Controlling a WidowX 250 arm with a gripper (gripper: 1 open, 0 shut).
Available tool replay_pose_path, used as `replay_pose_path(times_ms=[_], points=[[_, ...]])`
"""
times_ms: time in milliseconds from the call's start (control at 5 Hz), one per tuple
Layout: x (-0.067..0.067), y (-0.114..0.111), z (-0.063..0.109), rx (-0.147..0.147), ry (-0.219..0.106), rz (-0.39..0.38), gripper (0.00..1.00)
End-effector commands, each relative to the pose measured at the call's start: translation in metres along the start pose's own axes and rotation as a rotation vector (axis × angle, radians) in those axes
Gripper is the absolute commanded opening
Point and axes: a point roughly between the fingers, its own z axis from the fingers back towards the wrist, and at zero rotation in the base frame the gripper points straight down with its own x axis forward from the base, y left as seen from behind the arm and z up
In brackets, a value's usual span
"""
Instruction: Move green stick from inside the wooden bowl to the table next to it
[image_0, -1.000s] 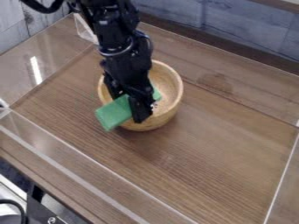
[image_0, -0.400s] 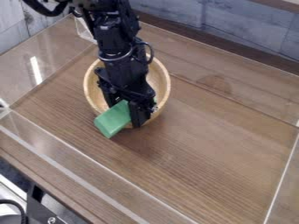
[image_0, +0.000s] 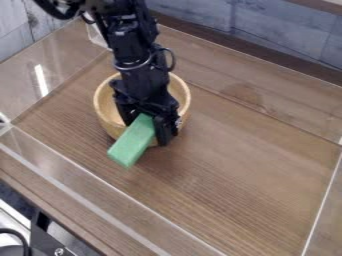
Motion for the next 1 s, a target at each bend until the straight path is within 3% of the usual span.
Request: replay_pose_path(times_ms=[0,600,800], points=[[0.020,0.001,0.006,-0.002,-0.049,0.030,1.00],[0.056,-0.012,0.025,-0.048,-0.085,0.095,1.00],[0.057,-0.025,0.033,-0.053,-0.083,0.074,1.00]])
